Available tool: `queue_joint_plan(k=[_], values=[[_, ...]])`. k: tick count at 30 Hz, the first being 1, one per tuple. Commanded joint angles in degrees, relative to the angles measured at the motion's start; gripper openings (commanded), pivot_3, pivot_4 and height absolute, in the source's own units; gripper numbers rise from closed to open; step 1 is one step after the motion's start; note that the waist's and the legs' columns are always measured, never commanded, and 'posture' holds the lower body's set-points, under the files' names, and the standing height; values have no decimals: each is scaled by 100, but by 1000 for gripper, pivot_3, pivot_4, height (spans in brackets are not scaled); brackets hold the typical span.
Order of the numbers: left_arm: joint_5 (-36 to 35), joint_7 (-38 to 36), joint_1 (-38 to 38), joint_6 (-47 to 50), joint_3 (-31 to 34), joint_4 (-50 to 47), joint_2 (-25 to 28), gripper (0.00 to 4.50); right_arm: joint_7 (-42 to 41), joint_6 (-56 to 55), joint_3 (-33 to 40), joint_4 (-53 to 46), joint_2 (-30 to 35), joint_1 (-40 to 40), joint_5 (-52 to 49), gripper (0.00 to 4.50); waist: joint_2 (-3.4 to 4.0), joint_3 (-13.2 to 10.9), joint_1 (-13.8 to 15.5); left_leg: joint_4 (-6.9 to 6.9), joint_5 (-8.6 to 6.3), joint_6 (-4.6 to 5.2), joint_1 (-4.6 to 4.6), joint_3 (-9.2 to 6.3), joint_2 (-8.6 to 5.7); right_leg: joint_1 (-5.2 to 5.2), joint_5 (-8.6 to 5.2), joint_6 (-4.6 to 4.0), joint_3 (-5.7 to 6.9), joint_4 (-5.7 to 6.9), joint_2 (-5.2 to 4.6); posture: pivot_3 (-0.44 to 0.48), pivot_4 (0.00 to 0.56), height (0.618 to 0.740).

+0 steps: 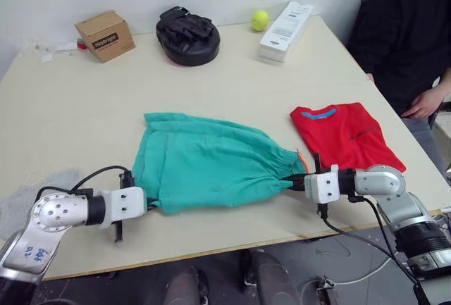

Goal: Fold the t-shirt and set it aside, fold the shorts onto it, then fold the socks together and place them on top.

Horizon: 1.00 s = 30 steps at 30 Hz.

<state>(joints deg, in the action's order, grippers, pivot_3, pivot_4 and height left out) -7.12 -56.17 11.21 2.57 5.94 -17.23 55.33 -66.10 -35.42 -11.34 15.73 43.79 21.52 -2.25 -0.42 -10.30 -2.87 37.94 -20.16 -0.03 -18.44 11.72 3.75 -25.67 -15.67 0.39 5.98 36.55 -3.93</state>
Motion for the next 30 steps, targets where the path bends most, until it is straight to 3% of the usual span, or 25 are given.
queue_joint_plan(k=[1,5,11,12,16,19,25,26,30], values=[[-276,-218,844,559,295,-632,110,20,-291,-357,-33,-13,139,149,-197,0,-1,-1,-36,-1,-2,-3,2,-1,0,0,-10,-1,0,5,0,0,150,740],[-169,89,1267,788,609,-1016,-18,20,-482,-679,-88,300,201,254,-188,0,-5,-3,-32,0,-9,-11,9,-4,1,0,-33,-3,0,19,1,0,150,740],[167,604,1205,866,481,-819,-289,20,-435,-729,-131,472,77,356,-195,0,-10,-5,-19,2,-10,-9,12,-11,-1,4,-34,-6,-1,21,1,0,150,740],[126,690,1181,877,507,-750,-398,213,-438,-561,-125,398,72,322,-248,0,-9,-5,-18,2,-9,-8,13,-12,-2,6,-34,-6,-1,20,1,0,150,740],[-485,636,1135,772,828,-476,-869,1183,-466,-43,-56,-17,152,99,-477,1162,-7,-4,7,2,-4,0,18,-15,-3,13,-34,-7,-1,21,-3,0,150,740],[-1199,357,1326,868,1351,-452,-1089,2202,-431,549,152,-541,305,-237,-831,2249,-21,-8,4,2,-4,0,15,-19,-1,12,-34,-9,3,25,-3,0,150,740],[-2704,-401,1784,1963,2811,-492,-773,4144,-240,2823,1017,-2231,935,-1181,-2255,4376,-55,-26,6,3,-23,-9,4,-27,2,-1,-39,-9,11,27,-3,0,150,740],[-2937,-456,1700,2207,2993,-490,-656,4475,-168,3235,1164,-2444,999,-1255,-2514,4500,-69,-33,8,4,-24,-10,4,-30,2,-2,-39,-9,12,26,-3,0,150,740],[-3501,-109,640,3157,2953,-449,-109,4475,305,4555,1452,-2976,935,-1056,-3133,4500,-87,-38,35,6,-47,-19,2,-35,1,5,-41,-14,13,9,-3,0,150,740]])
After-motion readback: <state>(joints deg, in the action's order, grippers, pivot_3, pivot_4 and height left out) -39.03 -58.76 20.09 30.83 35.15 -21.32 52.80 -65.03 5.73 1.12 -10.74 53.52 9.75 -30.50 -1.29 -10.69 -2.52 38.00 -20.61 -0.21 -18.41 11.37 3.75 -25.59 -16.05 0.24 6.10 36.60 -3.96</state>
